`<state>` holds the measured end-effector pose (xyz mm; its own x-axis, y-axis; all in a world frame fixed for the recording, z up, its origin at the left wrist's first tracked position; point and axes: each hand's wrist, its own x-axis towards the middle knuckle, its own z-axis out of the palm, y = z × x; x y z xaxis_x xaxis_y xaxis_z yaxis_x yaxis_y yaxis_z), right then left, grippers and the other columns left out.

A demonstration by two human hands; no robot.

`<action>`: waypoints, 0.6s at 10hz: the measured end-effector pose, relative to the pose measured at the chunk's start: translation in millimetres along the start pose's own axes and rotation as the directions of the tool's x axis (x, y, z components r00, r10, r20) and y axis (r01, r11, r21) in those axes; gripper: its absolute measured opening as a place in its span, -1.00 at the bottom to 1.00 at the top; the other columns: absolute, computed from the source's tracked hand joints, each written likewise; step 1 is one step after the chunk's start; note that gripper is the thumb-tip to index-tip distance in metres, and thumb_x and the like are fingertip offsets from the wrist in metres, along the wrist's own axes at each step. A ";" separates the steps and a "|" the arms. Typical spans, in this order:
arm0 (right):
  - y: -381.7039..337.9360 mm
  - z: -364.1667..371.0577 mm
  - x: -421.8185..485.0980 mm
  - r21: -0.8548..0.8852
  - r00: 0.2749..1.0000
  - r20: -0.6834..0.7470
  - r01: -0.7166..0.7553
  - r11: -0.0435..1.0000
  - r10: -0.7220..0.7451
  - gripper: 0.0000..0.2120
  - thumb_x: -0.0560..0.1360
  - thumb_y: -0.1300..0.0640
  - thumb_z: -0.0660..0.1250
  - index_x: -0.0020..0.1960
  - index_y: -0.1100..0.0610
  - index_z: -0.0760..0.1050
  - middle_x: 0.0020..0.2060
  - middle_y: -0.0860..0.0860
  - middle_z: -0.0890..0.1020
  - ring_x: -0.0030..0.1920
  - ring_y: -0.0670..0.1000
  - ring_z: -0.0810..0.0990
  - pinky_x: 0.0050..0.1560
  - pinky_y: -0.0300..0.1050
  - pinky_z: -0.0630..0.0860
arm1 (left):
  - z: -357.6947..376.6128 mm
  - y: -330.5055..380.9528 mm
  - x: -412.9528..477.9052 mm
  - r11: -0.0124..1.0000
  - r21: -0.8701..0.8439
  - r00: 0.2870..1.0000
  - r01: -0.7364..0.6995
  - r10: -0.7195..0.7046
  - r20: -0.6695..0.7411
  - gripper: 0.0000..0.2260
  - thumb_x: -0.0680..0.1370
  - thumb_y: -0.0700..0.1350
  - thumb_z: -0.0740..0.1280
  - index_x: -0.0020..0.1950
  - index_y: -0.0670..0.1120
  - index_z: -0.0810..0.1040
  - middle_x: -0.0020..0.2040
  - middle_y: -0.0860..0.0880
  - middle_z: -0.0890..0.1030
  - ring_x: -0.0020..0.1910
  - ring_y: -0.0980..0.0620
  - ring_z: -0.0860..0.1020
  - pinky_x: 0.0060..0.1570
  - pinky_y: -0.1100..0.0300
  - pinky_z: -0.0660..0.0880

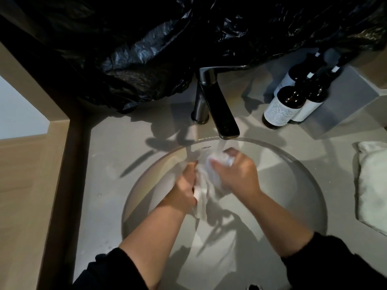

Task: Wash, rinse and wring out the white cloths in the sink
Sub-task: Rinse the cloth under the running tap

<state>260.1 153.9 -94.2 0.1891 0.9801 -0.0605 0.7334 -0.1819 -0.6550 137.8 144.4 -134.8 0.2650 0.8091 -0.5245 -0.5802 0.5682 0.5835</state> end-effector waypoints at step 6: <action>12.7 -13.7 19.4 0.439 0.825 0.507 -0.496 0.749 0.249 -0.45 0.49 -0.25 0.29 0.08 0.25 0.58 -0.04 0.20 0.69 -0.04 0.18 0.67 0.03 0.08 0.57 | -1.0 13.0 3.4 0.918 0.385 0.989 -0.095 0.044 0.139 -0.90 0.49 -0.22 0.42 -0.03 -0.19 0.57 -0.06 -0.16 0.58 -0.07 -0.10 0.54 0.05 0.07 0.48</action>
<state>282.1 169.4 -93.4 0.0077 0.8036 -0.5951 0.1686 -0.5876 -0.7914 130.4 154.4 -129.6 0.3431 0.8465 -0.4071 -0.2616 0.5024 0.8242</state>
